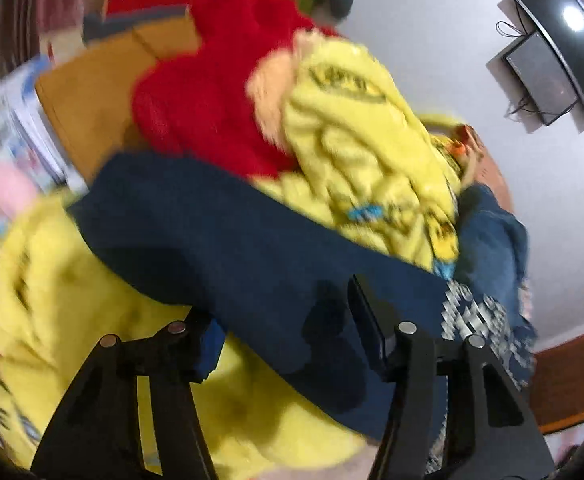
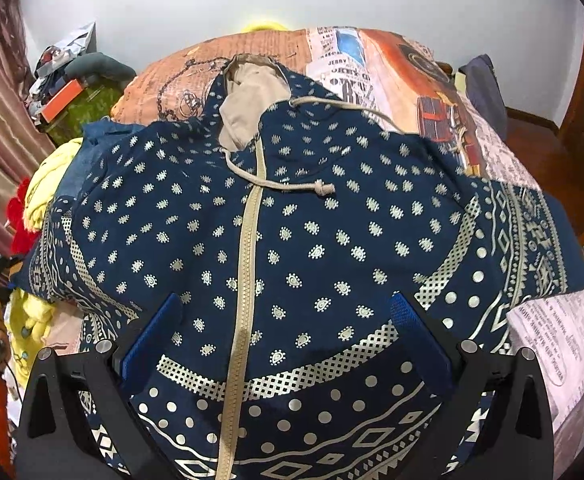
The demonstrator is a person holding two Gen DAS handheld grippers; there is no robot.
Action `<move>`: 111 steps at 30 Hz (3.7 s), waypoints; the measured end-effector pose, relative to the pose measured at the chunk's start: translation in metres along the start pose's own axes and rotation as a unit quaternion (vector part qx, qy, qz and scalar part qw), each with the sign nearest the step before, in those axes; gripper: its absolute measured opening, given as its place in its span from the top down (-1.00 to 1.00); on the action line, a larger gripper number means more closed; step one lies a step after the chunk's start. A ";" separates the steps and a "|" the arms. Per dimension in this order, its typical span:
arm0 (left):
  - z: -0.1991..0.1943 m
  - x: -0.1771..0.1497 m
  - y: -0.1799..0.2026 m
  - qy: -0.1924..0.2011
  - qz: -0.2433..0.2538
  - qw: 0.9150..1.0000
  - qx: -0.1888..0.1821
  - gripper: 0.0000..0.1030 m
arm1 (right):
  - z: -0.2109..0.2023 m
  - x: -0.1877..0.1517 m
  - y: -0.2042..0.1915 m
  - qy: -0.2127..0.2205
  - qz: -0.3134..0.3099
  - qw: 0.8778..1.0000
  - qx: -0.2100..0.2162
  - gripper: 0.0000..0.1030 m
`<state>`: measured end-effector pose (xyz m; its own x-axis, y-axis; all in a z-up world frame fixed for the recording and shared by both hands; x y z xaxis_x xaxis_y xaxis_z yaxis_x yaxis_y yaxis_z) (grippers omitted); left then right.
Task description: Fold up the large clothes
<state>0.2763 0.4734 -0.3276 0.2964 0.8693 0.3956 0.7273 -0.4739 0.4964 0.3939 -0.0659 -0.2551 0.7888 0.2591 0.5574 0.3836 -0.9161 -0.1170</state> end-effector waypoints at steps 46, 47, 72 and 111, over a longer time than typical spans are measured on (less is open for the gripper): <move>0.029 -0.395 0.337 -0.145 0.593 0.791 -0.030 0.65 | -0.041 -0.027 0.086 -0.002 -0.010 1.000 -0.013 -1.00; 0.026 -0.397 0.334 -0.141 0.599 0.787 -0.030 0.52 | -0.040 -0.028 0.085 -0.004 -0.011 1.000 -0.011 -1.00; -0.067 -0.192 0.198 -0.049 0.430 0.901 -0.031 -0.25 | 0.033 0.029 -0.078 -0.010 -0.194 0.981 0.025 -0.96; 0.032 -0.173 0.239 -0.166 0.292 0.939 -0.067 -0.29 | -0.007 0.051 0.094 0.063 0.006 0.998 0.013 0.81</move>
<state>0.4193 0.2146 -0.3022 0.8140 0.4404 0.3788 0.3021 -0.8779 0.3714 0.4671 -0.1413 -0.2321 0.7280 0.2056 0.6540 0.3879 -0.9101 -0.1457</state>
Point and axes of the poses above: each gripper's, at about its wrist camera, not at the fingertips, and z roughly the way its jaws point, y to its right, x to its top, the point moved 8 cm from there along z, roughly the way its jaws point, and after that the axes turned 6 degrees about -z, right-handed, at the moved point
